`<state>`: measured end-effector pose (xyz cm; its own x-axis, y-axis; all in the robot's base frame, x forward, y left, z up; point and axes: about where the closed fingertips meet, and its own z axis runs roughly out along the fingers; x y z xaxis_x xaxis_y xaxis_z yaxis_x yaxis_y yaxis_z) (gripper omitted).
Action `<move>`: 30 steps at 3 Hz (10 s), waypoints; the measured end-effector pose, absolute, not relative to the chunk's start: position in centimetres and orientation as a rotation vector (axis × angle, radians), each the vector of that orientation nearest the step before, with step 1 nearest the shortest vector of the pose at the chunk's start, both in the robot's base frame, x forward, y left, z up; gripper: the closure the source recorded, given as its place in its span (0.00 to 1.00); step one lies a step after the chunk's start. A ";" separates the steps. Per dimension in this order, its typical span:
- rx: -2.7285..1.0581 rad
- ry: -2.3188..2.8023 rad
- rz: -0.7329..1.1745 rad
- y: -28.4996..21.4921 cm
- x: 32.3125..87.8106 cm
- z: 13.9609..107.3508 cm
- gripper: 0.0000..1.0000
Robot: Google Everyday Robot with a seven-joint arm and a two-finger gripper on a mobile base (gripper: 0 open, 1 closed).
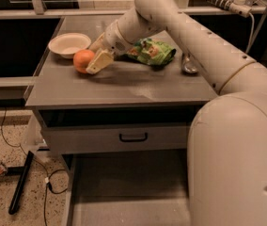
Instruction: Place orange into middle drawer
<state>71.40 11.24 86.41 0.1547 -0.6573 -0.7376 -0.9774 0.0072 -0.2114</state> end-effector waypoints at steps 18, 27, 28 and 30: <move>-1.638 1.546 0.274 3.2 65.4 90.0 0.00; -1.231 1.826 0.251 4.7 87.0 90.4 0.00; -1.096 1.890 0.207 3.2 88.2 90.5 0.00; -0.953 1.925 0.230 2.0 89.0 90.2 0.00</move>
Offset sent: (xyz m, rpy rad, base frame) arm 0.0000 0.0000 0.0000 0.0000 0.0000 0.0000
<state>89.03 1.99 90.19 -0.2534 -0.5236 -0.8134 -0.7002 0.6795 -0.2193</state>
